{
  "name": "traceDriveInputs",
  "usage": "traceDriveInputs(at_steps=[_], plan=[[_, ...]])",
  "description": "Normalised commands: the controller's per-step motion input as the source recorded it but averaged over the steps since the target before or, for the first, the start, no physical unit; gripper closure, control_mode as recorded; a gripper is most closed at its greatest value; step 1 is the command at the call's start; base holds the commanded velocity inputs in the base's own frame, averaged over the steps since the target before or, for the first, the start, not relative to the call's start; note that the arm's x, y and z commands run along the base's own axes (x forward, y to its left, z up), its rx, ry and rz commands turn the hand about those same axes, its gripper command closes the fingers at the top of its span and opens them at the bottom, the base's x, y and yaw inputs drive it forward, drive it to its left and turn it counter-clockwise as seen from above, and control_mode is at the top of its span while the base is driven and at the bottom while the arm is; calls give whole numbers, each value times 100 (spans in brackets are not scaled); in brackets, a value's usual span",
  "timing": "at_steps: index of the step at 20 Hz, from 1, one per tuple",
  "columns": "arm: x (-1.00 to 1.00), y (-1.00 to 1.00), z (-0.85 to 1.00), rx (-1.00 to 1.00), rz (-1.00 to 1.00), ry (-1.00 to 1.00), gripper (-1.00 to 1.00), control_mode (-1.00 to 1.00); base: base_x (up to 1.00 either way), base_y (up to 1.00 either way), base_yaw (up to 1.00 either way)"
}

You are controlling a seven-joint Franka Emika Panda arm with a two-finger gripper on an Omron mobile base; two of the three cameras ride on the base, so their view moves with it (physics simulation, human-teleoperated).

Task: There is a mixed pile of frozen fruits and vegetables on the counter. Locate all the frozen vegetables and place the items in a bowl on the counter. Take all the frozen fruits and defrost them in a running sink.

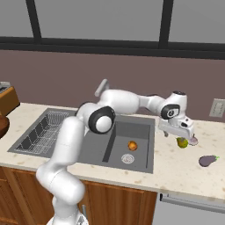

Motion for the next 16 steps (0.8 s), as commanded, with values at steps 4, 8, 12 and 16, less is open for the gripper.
traceDriveInputs(at_steps=[4, 8, 12, 16], plan=[[0, -33, 6, 0, 1, -1, -100, -100, 0, 0, 0], [0, -40, 8, 2, 0, 0, -100, -100, 0, 0, 0], [0, -27, 3, 1, 0, 0, -100, -100, 0, 0, 0], [0, -18, 1, 1, 0, 1, -100, -100, 0, 0, 0]])
